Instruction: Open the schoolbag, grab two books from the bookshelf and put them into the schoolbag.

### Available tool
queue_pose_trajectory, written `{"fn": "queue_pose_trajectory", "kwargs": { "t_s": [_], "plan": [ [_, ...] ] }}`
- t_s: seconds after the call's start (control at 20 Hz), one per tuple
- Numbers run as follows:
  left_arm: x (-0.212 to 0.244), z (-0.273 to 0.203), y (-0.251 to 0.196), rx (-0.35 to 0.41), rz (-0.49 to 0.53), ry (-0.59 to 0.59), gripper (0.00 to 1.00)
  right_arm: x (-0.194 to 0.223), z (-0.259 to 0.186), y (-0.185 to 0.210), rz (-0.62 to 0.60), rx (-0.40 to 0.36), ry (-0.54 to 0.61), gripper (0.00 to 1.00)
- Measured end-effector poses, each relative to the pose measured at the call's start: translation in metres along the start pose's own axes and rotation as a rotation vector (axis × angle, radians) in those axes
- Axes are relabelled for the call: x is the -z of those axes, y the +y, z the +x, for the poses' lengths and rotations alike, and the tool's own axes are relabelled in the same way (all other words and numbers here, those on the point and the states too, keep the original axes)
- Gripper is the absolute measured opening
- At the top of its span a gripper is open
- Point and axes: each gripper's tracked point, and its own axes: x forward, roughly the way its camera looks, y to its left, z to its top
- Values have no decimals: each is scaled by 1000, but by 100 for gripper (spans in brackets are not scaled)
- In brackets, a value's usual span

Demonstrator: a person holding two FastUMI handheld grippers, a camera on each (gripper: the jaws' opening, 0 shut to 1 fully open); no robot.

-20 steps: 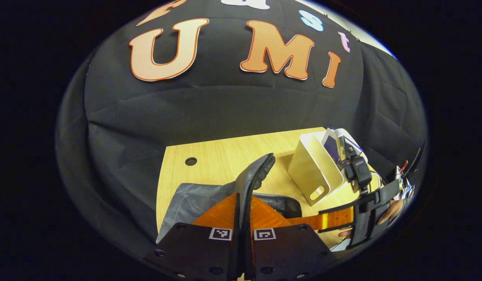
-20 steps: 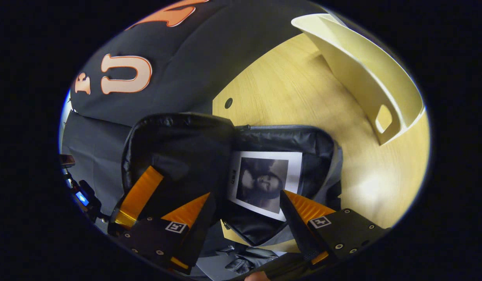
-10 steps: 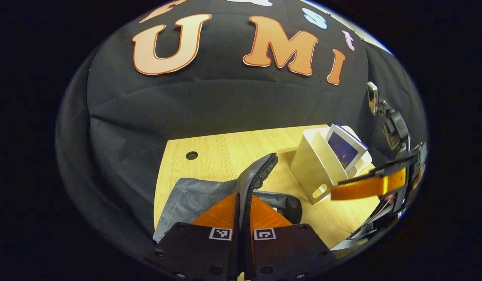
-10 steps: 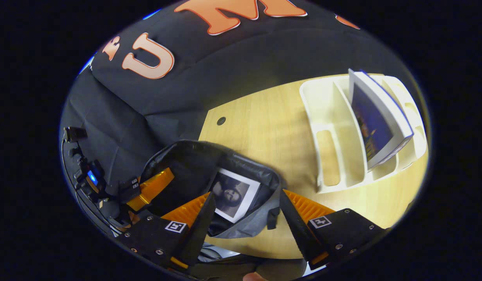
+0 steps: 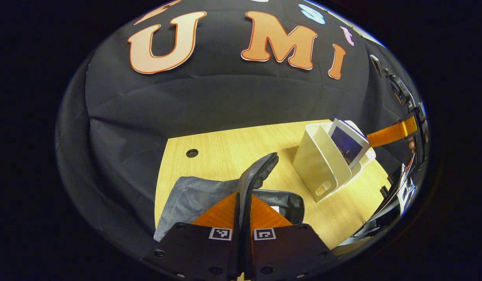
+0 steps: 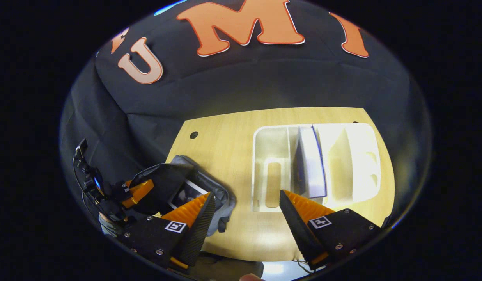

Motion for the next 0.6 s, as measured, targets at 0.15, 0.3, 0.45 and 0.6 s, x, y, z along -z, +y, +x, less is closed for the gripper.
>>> {"fn": "queue_pose_trajectory", "kwargs": {
  "t_s": [0.15,0.3,0.45,0.6],
  "plan": [
    [2,6,-4,-5,-6,15,6,-21,-6,-28,-39,67,-1,98],
    [2,5,-4,-18,16,24,6,-32,1,-47,-11,88,31,98],
    [0,7,-1,-39,22,31,6,-33,23,-74,-27,150,67,98],
    [2,8,-2,-52,12,46,6,-32,43,-88,-24,167,122,97]
  ]
}}
